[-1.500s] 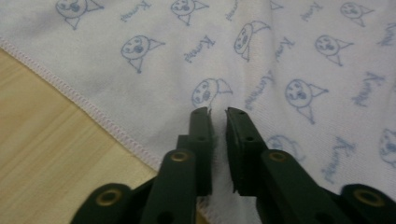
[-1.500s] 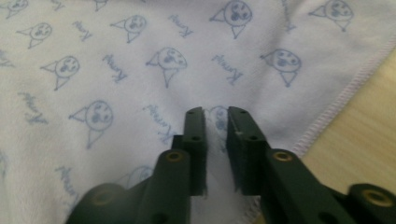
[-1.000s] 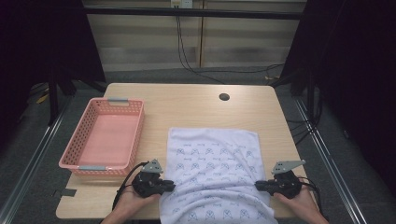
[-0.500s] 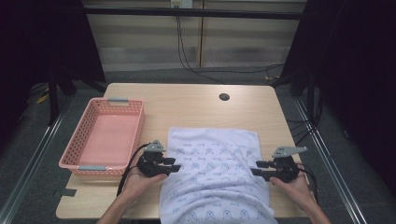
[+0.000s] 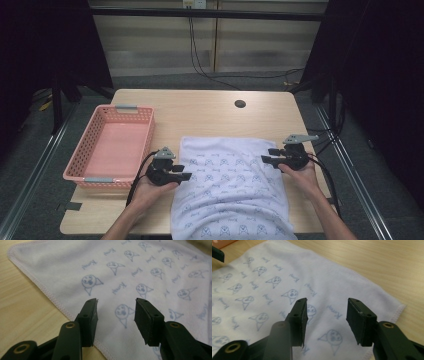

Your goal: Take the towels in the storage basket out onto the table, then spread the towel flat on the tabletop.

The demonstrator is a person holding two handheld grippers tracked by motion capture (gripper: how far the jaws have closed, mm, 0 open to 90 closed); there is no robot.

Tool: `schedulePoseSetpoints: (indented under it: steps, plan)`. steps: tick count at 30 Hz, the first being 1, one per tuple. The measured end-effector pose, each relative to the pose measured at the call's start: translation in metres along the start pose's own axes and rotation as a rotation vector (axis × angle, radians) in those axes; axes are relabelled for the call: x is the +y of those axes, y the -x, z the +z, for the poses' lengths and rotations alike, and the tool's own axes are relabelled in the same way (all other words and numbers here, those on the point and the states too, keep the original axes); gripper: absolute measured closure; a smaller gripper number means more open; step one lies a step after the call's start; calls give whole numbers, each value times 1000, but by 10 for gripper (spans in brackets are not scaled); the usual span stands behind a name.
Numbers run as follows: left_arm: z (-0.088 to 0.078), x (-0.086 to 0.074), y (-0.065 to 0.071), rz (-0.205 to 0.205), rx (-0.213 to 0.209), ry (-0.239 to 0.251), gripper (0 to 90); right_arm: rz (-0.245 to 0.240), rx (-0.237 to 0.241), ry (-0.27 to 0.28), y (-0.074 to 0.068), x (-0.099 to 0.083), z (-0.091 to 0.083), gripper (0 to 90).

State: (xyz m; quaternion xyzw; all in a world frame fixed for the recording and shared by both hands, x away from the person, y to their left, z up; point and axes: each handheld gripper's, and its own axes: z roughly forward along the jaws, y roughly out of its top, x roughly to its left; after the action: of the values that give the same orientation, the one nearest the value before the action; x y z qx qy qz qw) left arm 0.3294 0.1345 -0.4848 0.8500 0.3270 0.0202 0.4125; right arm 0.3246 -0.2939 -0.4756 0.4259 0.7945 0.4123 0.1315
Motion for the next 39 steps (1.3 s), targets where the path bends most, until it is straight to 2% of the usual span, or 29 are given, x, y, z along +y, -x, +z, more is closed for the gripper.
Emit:
schedulePoseSetpoints:
  steps: [1,3,4,5,7,10,11,13,14,17,19,20,22,23,24,25,26,27,28,29,31,33,34,37,39]
  plan:
    - [2,5,-2,-4,17,17,520,-8,-4,-3,2,2,2,501]
    - [7,11,-7,-9,24,31,505,-10,-20,-6,8,4,7,483]
    - [10,14,-8,-9,52,38,506,-4,-32,-13,12,4,10,477]
    - [10,14,-8,-9,52,38,507,-4,-32,-13,12,4,10,477]
    - [19,21,-13,-26,41,37,503,-4,-57,-36,22,5,17,464]
    - [31,25,-19,-44,51,18,508,20,-92,-61,37,4,26,446]
    - [35,24,-20,-44,48,13,511,30,-97,-52,41,4,27,442]
    - [39,22,-19,-30,41,-13,520,29,-128,-56,47,4,31,426]
    - [40,21,-18,-19,44,-23,522,43,-131,-63,51,3,34,421]
    - [40,19,-17,-2,46,-19,529,35,-143,-73,54,0,39,420]
    - [40,18,-17,-5,41,-11,531,28,-149,-67,53,0,40,426]
    - [39,17,-18,1,33,-5,533,23,-150,-68,52,0,41,475]
    - [38,15,-20,-2,23,3,561,18,-127,-61,50,0,41,633]
    - [37,14,-20,-6,10,5,563,34,-97,-55,49,0,41,747]
    - [37,14,-20,-6,10,5,572,46,-97,-54,49,-1,40,793]
    - [37,13,-19,-4,12,1,572,46,-97,-54,49,-1,40,793]
    - [36,13,-18,0,0,-5,581,63,-74,-47,48,-2,39,854]
    - [35,11,-15,1,-1,-6,581,63,-74,-47,48,-2,39,854]
    - [33,10,-12,19,-5,-20,586,68,-72,-44,48,-1,38,860]
    - [31,8,-6,25,-15,-39,603,70,-49,-39,46,-1,34,865]
    - [29,8,-3,38,-6,-55,617,69,-43,-42,44,-1,32,866]
    - [29,10,-2,49,-14,-62,607,54,-22,-38,38,-2,26,865]
    - [29,13,-3,57,-4,-58,607,54,-22,-38,38,-2,26,865]
    - [29,26,-13,6,14,4,577,55,-21,-37,38,-4,21,863]
    - [32,33,-20,1,31,25,564,61,-22,-31,42,-5,18,863]
